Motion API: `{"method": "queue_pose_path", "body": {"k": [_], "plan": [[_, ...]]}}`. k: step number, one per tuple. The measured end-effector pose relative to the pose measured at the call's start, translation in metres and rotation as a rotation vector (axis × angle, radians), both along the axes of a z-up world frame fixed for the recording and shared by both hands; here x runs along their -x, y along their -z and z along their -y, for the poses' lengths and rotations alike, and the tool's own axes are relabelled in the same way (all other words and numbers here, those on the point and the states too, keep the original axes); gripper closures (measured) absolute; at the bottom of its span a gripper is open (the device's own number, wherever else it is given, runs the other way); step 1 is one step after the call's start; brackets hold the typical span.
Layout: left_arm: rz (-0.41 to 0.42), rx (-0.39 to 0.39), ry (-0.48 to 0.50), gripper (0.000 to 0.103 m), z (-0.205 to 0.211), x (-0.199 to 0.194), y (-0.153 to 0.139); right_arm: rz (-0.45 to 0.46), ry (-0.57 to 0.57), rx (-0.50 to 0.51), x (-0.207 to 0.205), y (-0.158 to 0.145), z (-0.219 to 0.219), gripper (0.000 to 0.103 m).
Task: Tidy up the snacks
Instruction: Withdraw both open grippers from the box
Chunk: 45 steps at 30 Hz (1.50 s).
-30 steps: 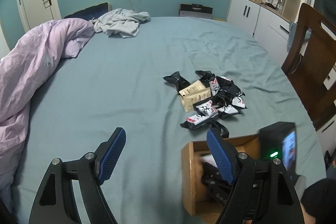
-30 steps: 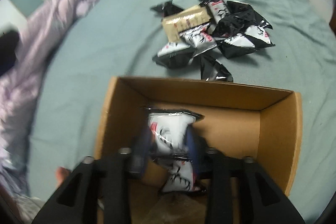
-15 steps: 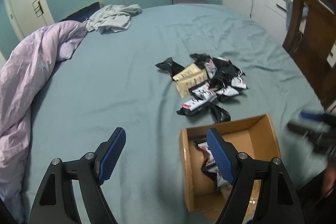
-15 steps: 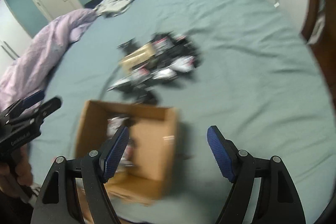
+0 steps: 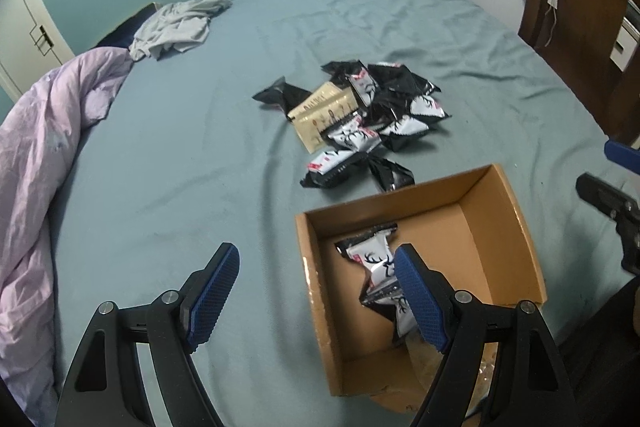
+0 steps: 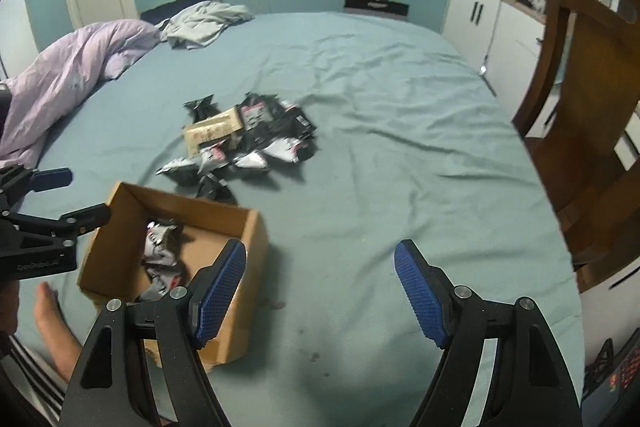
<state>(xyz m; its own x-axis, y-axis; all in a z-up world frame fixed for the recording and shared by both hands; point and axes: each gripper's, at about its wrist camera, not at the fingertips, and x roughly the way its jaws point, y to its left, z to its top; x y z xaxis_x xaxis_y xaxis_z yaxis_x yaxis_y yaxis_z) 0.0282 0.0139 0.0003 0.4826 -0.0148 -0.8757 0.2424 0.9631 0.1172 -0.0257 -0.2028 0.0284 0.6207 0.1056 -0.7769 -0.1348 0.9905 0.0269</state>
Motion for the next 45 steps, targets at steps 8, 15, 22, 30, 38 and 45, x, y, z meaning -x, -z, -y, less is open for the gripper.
{"method": "queue_pose_path", "body": {"k": [8, 15, 22, 30, 38, 45], "plan": [[-0.005, -0.041, 0.02, 0.022, 0.006, 0.001, 0.008, 0.007, -0.023, 0.005, -0.006, 0.003, 0.0, 0.027], [0.001, -0.048, 0.025, 0.022, 0.01, 0.003, 0.007, -0.036, -0.011, -0.032, -0.018, 0.003, 0.008, 0.027], [-0.009, -0.051, 0.032, 0.022, 0.014, 0.002, 0.01, -0.051, 0.042, -0.038, -0.025, 0.005, 0.013, 0.027], [-0.013, -0.044, 0.04, 0.022, 0.017, 0.002, 0.011, -0.064, 0.084, -0.057, -0.043, 0.011, 0.017, 0.027], [-0.008, -0.023, 0.035, 0.022, 0.019, -0.001, 0.007, -0.075, 0.093, -0.055, -0.063, 0.017, 0.02, 0.027], [-0.014, -0.008, 0.022, 0.022, 0.017, -0.001, 0.006, -0.081, 0.149, -0.082, -0.087, 0.026, 0.026, 0.027]]}}
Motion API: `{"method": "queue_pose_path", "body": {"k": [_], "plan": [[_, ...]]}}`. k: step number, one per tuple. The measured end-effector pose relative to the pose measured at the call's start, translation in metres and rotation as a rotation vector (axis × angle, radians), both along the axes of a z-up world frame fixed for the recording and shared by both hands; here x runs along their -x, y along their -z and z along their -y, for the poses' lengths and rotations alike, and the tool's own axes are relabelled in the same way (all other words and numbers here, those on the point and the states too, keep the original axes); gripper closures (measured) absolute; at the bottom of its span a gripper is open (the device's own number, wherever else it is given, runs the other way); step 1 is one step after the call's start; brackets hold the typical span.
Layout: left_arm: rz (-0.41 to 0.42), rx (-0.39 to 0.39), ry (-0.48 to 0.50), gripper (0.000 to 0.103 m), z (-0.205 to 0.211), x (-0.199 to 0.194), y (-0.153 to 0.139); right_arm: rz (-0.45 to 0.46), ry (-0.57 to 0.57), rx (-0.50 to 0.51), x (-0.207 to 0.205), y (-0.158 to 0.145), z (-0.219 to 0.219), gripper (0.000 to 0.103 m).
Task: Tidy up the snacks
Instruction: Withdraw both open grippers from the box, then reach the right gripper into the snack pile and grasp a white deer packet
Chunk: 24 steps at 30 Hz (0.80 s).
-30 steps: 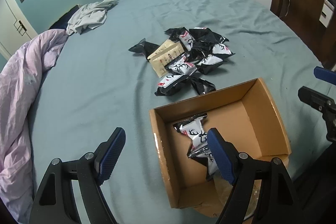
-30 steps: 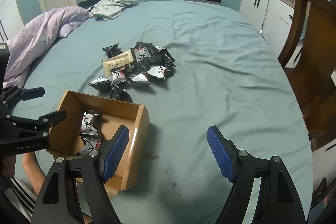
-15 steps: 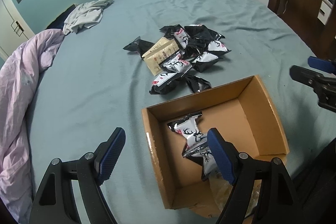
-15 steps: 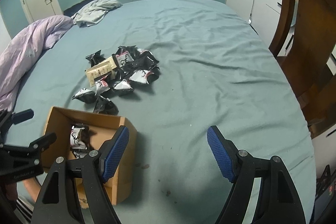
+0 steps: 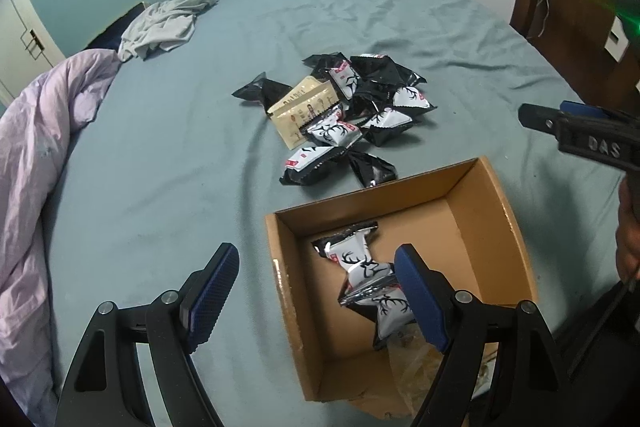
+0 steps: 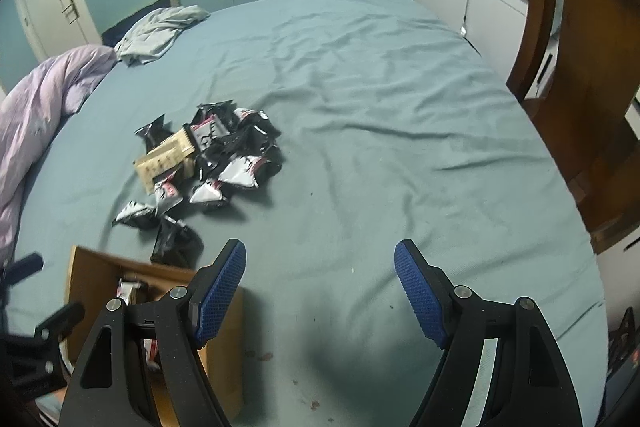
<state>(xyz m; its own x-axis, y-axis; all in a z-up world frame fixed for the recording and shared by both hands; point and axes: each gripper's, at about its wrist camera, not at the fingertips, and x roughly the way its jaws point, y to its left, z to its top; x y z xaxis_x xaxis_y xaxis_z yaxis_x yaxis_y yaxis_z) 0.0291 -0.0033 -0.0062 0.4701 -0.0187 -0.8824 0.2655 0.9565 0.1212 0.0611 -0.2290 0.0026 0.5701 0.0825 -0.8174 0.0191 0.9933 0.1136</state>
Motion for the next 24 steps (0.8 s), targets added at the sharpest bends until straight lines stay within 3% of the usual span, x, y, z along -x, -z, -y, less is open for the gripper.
{"method": "queue_pose_path", "body": {"k": [10, 24], "plan": [[0.02, -0.031, 0.016, 0.022, 0.002, -0.002, 0.003, -0.038, -0.001, -0.012, -0.041, 0.015, 0.001, 0.027], [-0.033, 0.032, -0.041, 0.022, -0.016, -0.019, 0.009, -0.146, -0.091, -0.089, -0.114, 0.058, -0.019, 0.027]]}}
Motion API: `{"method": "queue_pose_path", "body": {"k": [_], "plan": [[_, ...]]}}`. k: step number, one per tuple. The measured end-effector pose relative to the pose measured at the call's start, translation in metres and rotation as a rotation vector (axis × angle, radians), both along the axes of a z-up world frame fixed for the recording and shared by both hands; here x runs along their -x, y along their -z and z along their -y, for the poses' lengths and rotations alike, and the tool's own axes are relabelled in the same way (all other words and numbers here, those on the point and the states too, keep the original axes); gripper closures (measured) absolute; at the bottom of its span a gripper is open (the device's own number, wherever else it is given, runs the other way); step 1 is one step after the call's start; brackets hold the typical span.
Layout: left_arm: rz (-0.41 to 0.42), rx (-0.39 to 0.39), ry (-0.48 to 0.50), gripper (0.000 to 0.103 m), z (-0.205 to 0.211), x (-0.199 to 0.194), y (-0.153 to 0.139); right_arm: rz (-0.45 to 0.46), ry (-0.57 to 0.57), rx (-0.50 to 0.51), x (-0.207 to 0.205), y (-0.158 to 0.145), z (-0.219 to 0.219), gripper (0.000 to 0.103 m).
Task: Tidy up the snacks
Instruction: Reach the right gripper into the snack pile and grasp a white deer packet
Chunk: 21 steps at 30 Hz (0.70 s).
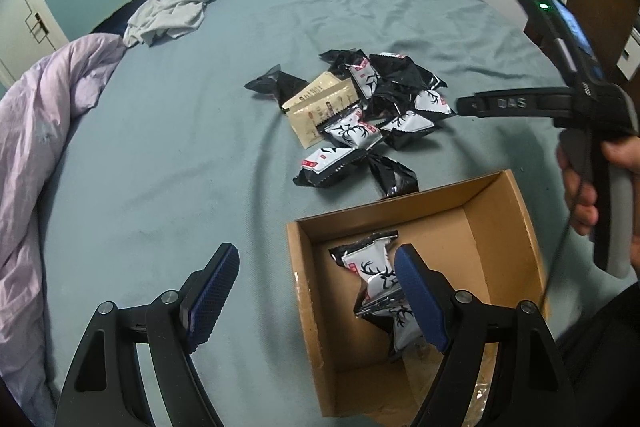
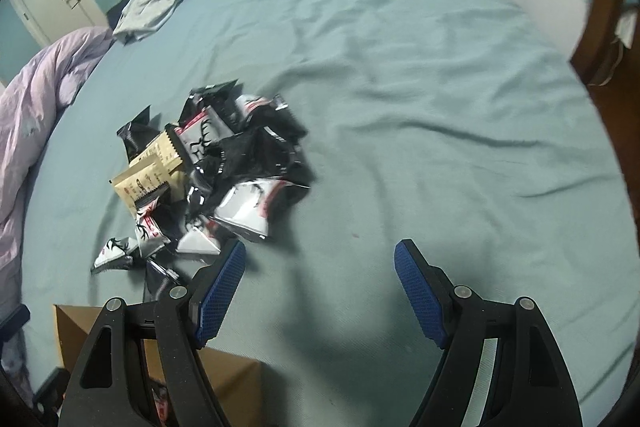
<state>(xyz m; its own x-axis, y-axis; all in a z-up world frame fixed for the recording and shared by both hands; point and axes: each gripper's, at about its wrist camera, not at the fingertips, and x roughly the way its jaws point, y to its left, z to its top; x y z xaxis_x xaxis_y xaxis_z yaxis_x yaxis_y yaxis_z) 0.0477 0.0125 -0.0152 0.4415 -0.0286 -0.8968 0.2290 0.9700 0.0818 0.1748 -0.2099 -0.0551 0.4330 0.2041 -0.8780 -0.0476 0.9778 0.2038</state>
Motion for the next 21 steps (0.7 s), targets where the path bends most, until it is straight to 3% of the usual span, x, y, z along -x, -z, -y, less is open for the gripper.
{"method": "queue_pose_path", "body": {"k": [15, 17, 19, 21], "plan": [[-0.039, 0.045, -0.019, 0.022, -0.006, -0.007, 0.005, -0.131, -0.04, -0.114, -0.076, 0.043, -0.019, 0.027], [-0.043, 0.051, -0.024, 0.022, -0.006, -0.008, 0.006, -0.117, -0.046, -0.084, -0.079, 0.043, -0.022, 0.032], [-0.044, 0.052, -0.025, 0.022, -0.006, -0.009, 0.006, -0.106, -0.049, -0.035, -0.079, 0.043, -0.025, 0.05], [-0.043, 0.048, -0.027, 0.022, -0.005, -0.009, 0.007, -0.1, -0.051, -0.015, -0.077, 0.042, -0.025, 0.055]]}}
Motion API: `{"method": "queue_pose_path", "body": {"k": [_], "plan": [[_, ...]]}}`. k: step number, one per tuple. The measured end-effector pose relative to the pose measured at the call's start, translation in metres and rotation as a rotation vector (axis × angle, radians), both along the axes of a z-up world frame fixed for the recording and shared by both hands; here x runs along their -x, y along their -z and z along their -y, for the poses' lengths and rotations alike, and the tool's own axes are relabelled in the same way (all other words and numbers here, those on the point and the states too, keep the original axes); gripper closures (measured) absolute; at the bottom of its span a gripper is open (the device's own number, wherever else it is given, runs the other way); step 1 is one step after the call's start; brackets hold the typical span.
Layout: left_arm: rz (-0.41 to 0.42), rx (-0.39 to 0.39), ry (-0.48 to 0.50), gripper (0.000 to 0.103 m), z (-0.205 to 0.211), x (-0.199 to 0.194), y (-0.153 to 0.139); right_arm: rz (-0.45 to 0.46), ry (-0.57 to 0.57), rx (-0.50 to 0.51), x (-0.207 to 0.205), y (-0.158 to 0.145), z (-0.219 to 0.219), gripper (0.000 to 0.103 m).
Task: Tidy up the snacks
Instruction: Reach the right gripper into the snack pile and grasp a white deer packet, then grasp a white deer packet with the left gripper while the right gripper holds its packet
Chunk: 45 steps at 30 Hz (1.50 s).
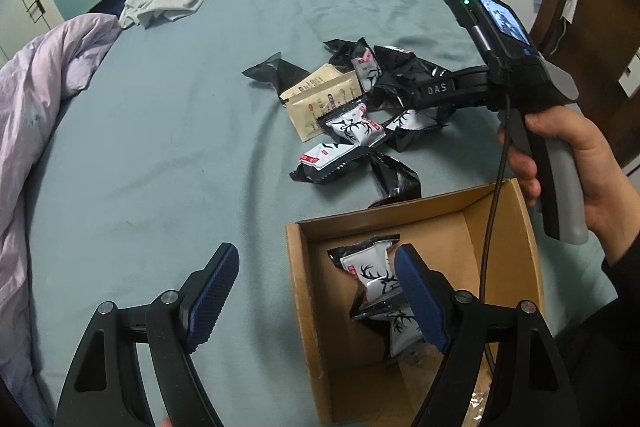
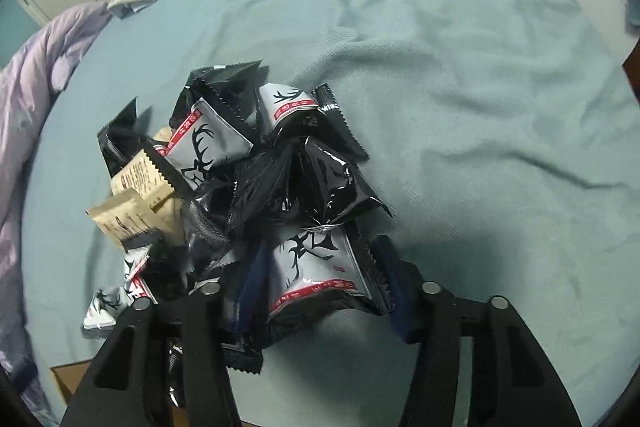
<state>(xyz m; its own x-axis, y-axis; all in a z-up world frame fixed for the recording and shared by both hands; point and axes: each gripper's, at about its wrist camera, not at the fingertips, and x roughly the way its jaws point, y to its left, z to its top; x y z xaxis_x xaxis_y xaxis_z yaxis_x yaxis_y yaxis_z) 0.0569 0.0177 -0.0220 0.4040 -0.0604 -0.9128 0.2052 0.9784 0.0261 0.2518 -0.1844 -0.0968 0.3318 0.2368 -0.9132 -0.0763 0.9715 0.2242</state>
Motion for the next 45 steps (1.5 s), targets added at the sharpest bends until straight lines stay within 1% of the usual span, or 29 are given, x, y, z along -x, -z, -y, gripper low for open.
{"method": "queue_pose_path", "body": {"k": [1, 2, 3, 4, 8, 10, 12, 15, 17, 19, 21, 23, 25, 28, 30, 31, 34, 35, 38, 42, 43, 45], "plan": [[0.001, -0.002, 0.0, 0.022, 0.0, 0.0, 0.0, -0.001, 0.001, -0.011, 0.001, -0.001, 0.001, 0.064], [0.002, -0.005, 0.001, 0.022, 0.001, 0.0, 0.001, -0.005, 0.003, -0.024, 0.002, -0.002, 0.003, 0.066], [0.003, -0.011, 0.0, 0.022, 0.001, 0.0, 0.002, -0.005, 0.012, -0.038, 0.004, -0.003, 0.005, 0.072], [0.005, -0.022, -0.004, 0.022, 0.001, -0.001, 0.003, -0.003, 0.022, -0.049, 0.005, -0.005, 0.009, 0.073], [0.014, -0.046, -0.026, 0.022, -0.002, 0.0, 0.005, 0.029, 0.074, -0.071, 0.015, -0.018, 0.023, 0.074], [0.022, -0.04, -0.038, 0.022, -0.005, 0.002, 0.002, 0.051, 0.099, -0.086, 0.022, -0.026, 0.03, 0.075], [0.033, -0.034, -0.046, 0.022, -0.007, 0.002, -0.001, 0.072, 0.12, -0.124, 0.033, -0.036, 0.037, 0.075], [0.061, -0.037, -0.048, 0.022, -0.007, 0.004, -0.005, 0.076, 0.158, -0.203, 0.052, -0.049, 0.053, 0.075], [0.079, -0.037, -0.041, 0.022, -0.006, 0.005, -0.008, 0.093, 0.177, -0.22, 0.063, -0.06, 0.062, 0.075], [0.077, -0.021, -0.033, 0.022, -0.005, 0.003, -0.008, 0.116, 0.19, -0.247, 0.08, -0.074, 0.069, 0.075], [0.067, 0.016, -0.04, 0.022, -0.004, -0.001, -0.007, 0.144, 0.205, -0.282, 0.099, -0.086, 0.074, 0.075], [0.058, 0.046, -0.046, 0.022, -0.003, -0.006, -0.006, 0.164, 0.216, -0.316, 0.118, -0.095, 0.077, 0.075], [0.051, 0.07, -0.062, 0.022, -0.004, -0.015, -0.007, 0.179, 0.222, -0.321, 0.135, -0.098, 0.077, 0.075], [0.02, 0.099, -0.07, 0.022, -0.003, -0.033, -0.006, 0.203, 0.224, -0.345, 0.165, -0.105, 0.077, 0.075], [-0.02, 0.105, -0.069, 0.021, -0.002, -0.047, -0.001, 0.214, 0.227, -0.364, 0.186, -0.106, 0.08, 0.075], [-0.048, 0.123, -0.086, 0.021, -0.002, -0.056, 0.004, 0.214, 0.225, -0.369, 0.195, -0.105, 0.079, 0.075], [-0.126, 0.218, -0.14, 0.021, -0.007, -0.079, 0.019, 0.207, 0.225, -0.367, 0.22, -0.098, 0.077, 0.075], [-0.144, 0.222, -0.155, 0.021, -0.007, -0.085, 0.024, 0.204, 0.222, -0.366, 0.222, -0.097, 0.076, 0.075], [-0.192, 0.179, -0.181, 0.021, -0.005, -0.105, 0.039, 0.193, 0.203, -0.361, 0.228, -0.093, 0.07, 0.075], [-0.233, 0.143, -0.194, 0.022, -0.001, -0.117, 0.058, 0.193, 0.203, -0.32, 0.219, -0.091, 0.065, 0.075], [-0.247, 0.142, -0.19, 0.025, 0.001, -0.118, 0.063, 0.191, 0.205, -0.317, 0.217, -0.09, 0.064, 0.075], [-0.277, 0.144, -0.173, 0.044, 0.007, -0.118, 0.073, 0.187, 0.207, -0.315, 0.216, -0.088, 0.062, 0.075]]}}
